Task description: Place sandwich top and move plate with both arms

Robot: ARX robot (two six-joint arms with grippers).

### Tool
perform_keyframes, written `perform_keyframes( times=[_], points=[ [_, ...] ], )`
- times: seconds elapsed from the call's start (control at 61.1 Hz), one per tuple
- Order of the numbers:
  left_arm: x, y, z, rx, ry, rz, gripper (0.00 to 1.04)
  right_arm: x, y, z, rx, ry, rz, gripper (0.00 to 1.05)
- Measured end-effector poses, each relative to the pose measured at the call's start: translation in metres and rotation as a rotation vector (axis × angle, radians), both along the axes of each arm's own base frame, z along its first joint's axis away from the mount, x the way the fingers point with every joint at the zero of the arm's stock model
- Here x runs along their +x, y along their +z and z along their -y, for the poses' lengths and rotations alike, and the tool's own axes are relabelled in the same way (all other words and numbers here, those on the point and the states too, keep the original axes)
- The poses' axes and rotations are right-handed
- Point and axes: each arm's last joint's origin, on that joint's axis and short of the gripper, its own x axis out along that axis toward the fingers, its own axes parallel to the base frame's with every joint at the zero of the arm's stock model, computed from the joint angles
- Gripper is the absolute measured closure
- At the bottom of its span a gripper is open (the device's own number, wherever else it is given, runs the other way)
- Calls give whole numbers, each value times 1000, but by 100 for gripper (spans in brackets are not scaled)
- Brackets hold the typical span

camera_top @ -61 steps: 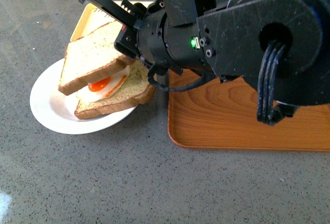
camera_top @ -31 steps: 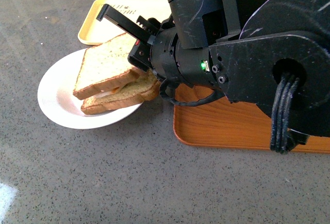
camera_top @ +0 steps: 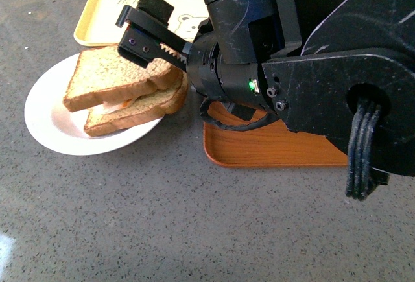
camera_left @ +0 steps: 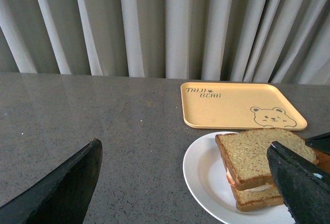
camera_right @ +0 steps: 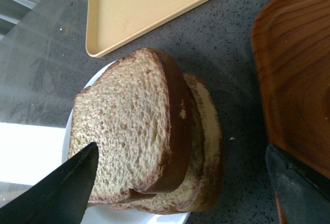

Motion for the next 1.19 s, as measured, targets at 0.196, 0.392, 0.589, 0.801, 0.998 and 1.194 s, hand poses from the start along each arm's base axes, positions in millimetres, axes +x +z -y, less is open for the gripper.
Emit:
perform_keyframes(
  times=[0.196, 0.392, 0.589, 0.801, 0.998, 1.194],
  points=[
    [0, 0, 0, 0, 0, 0, 9, -1, 12, 22, -22, -42, 50, 9],
    [0, 0, 0, 0, 0, 0, 9, 12, 29, 66, -104, -106, 134, 9],
    [0, 0, 0, 0, -2, 0, 9, 6, 47, 120, -312, -247, 422, 21],
    [0, 0, 0, 0, 0, 0, 9, -51, 55, 180, -558, -280, 644, 62],
    [0, 0, 0, 0, 0, 0, 9, -83, 52, 202, -599, -260, 634, 97],
    [0, 0, 0, 0, 0, 0, 9, -108, 52, 215, -612, -261, 633, 103]
  ],
)
